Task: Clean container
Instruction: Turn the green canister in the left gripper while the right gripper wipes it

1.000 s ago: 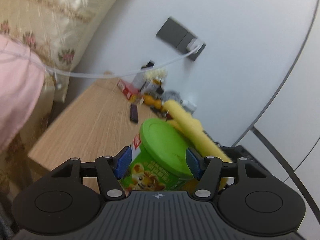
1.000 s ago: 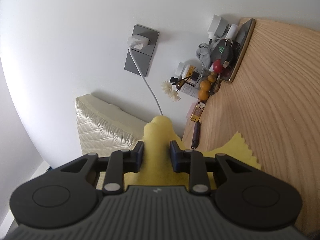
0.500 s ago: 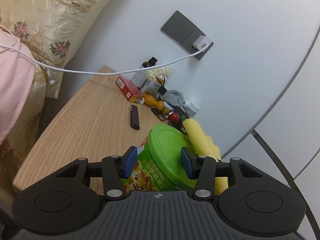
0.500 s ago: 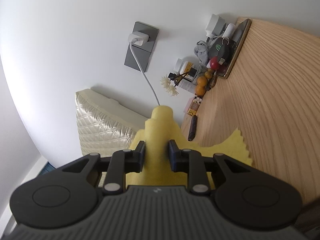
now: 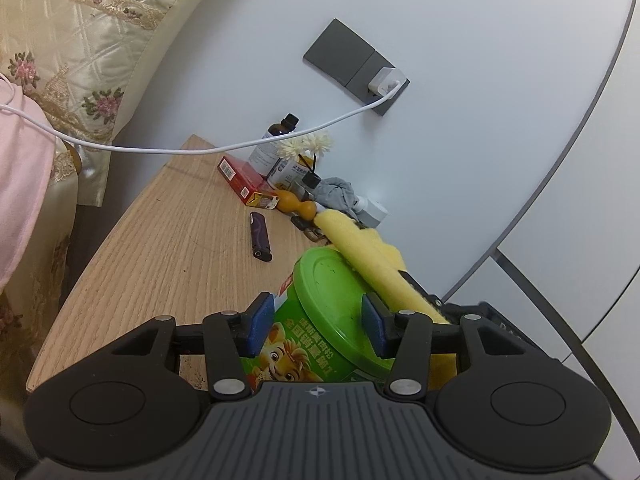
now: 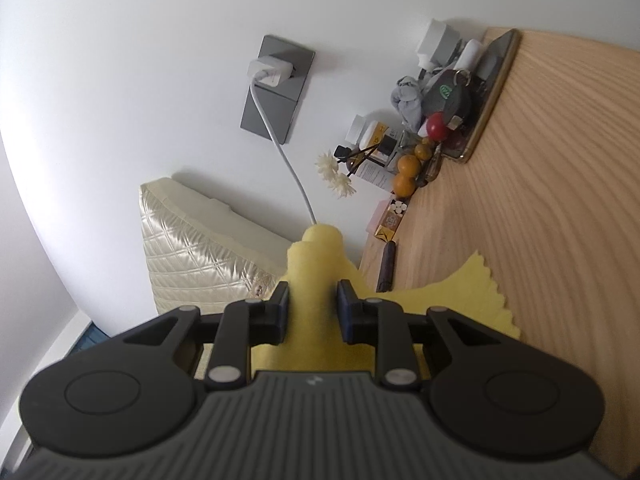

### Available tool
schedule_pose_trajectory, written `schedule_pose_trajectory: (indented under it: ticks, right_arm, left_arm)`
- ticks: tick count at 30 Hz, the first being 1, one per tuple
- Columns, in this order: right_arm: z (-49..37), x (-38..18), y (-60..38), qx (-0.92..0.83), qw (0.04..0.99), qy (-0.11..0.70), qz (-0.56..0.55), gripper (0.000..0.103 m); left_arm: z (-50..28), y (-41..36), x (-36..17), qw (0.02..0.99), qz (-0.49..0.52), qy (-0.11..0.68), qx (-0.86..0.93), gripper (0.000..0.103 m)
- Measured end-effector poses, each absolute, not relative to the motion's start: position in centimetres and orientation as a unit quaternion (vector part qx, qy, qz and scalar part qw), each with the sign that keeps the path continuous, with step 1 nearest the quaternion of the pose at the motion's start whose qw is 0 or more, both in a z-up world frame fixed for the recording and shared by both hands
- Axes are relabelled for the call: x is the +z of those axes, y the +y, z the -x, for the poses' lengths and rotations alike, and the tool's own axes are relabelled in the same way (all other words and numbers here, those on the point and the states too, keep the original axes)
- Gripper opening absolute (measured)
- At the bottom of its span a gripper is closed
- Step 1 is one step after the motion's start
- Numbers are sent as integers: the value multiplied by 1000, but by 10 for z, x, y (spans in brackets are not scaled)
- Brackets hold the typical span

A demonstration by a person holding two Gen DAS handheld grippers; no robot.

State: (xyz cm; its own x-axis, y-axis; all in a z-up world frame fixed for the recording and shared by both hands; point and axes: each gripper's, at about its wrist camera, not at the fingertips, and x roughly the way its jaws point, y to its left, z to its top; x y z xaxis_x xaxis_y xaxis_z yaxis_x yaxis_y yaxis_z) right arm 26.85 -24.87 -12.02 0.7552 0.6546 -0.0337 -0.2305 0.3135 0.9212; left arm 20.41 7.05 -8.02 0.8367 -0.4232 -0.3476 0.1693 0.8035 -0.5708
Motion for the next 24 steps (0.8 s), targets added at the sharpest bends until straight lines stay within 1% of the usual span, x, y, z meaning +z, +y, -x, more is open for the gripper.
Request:
schedule_pose_trajectory:
  ticks: [4, 9, 13, 19, 24]
  right_arm:
    - [-263, -120, -255, 286, 779, 213, -516, 26]
    - [-236, -123, -266, 294, 770, 216, -524, 26]
    - [-229, -116, -264, 290, 779, 219, -511, 26]
    - [-253, -121, -259, 281, 773, 218, -525, 26]
    - [-278, -120, -247, 289, 776, 220, -515, 26]
  left_arm:
    - [-205, 71, -81, 920, 271, 234, -159, 53]
    - [-205, 69, -81, 922, 270, 231, -157, 53]
    - [-204, 69, -82, 922, 270, 228, -157, 53]
    - [-206, 70, -82, 923, 267, 227, -160, 54]
    - [-203, 69, -85, 924, 273, 217, -156, 53]
